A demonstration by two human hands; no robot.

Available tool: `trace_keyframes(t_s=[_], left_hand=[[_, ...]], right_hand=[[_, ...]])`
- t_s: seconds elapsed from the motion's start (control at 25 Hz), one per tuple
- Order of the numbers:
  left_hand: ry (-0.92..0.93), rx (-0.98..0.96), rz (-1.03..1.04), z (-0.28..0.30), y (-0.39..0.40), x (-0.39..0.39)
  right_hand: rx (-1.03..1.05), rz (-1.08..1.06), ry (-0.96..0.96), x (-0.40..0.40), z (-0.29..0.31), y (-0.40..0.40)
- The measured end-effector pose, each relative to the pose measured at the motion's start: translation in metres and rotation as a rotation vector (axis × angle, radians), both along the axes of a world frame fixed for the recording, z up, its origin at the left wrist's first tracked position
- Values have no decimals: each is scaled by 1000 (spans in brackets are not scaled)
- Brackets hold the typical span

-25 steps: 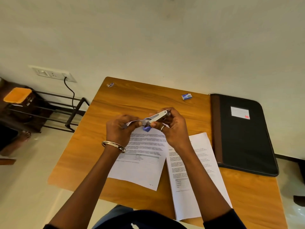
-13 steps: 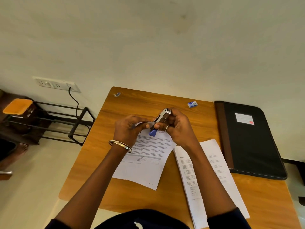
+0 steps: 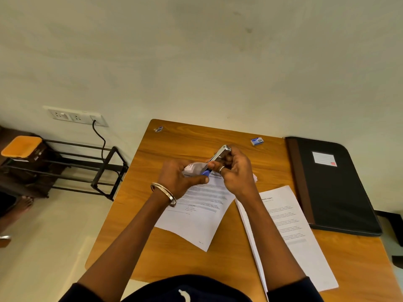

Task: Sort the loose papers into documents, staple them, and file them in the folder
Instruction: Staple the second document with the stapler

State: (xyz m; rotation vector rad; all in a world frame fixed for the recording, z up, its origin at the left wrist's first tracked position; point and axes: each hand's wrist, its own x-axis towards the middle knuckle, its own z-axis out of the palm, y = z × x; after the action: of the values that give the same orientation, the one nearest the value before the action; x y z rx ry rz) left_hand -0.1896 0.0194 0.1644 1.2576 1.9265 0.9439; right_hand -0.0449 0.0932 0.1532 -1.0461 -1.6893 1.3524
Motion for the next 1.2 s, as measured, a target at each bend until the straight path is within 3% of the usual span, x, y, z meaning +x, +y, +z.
trace_keyframes(t_s=[0.16,0.28,0.44,0.52,0.64,0.72,0.76,0.92,1.04,1.2], left_hand=[[-64,-3,3,-1,2,6],[-98,-69,-17,-5,5,6],[-80,7,148,-7,7,9],[-139,59,169,0,9,16],[-368,123,134,20,16,41],[-560,108,81,30,26,62],[-649,95,68,33,33,74],[-964,81,173,30,67,111],[-1163,16,184,18,85,130],[-1270,-150,122,10,93,168]], right_hand=[[-45,-25,63,6,-2,2],[-168,-66,245,20,3,0],[-373,-585,669,69,-8,7],[-499,-807,616,108,-29,11],[-649,-586,413,147,-50,-2],[-835,-337,479,157,-54,-19],[-828,-281,474,162,-56,-24],[-507,-256,219,197,-78,-22],[-529,-327,245,223,-79,-10],[-643,-296,319,244,-77,8]])
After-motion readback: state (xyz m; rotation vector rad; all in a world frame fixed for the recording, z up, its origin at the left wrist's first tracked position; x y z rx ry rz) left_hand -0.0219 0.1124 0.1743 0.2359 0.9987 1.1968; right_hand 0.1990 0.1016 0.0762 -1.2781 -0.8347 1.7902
